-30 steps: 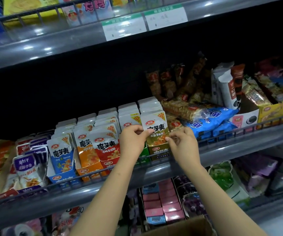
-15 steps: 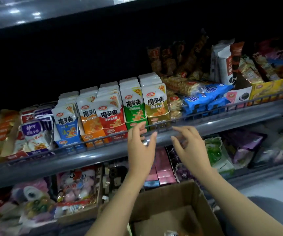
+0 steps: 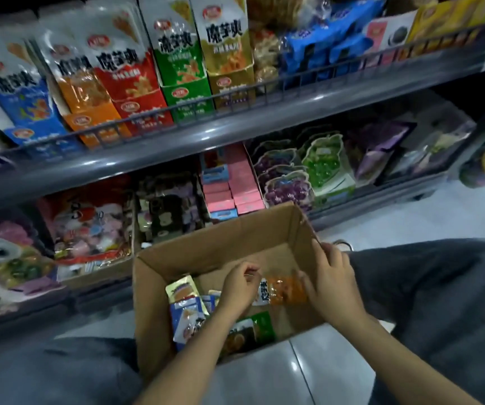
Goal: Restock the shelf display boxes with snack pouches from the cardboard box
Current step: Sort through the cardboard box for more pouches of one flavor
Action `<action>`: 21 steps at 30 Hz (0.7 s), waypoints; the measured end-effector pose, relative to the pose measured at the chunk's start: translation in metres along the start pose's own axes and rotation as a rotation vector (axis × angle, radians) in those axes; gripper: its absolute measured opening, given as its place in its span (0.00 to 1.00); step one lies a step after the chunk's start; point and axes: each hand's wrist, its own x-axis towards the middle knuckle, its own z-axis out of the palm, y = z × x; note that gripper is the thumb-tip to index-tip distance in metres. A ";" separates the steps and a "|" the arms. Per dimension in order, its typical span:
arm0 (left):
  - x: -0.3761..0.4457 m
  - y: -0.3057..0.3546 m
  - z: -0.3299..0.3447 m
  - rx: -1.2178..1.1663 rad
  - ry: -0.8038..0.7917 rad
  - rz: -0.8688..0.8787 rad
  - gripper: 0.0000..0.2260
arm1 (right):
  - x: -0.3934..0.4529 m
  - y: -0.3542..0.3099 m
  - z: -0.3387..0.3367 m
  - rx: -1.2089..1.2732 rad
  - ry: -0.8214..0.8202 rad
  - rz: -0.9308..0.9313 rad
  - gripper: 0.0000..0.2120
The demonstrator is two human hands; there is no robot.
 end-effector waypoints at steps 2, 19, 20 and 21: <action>0.010 -0.015 0.008 0.016 -0.088 -0.067 0.11 | -0.004 0.008 0.007 0.015 0.002 0.003 0.31; 0.064 -0.062 0.058 0.450 -0.168 -0.105 0.25 | -0.002 0.026 0.030 0.093 0.144 0.120 0.31; 0.066 -0.060 0.056 0.381 -0.199 -0.131 0.25 | -0.001 0.026 0.030 0.089 0.148 0.115 0.30; 0.068 -0.058 0.051 0.301 -0.239 -0.173 0.25 | -0.001 0.026 0.030 0.089 0.148 0.114 0.30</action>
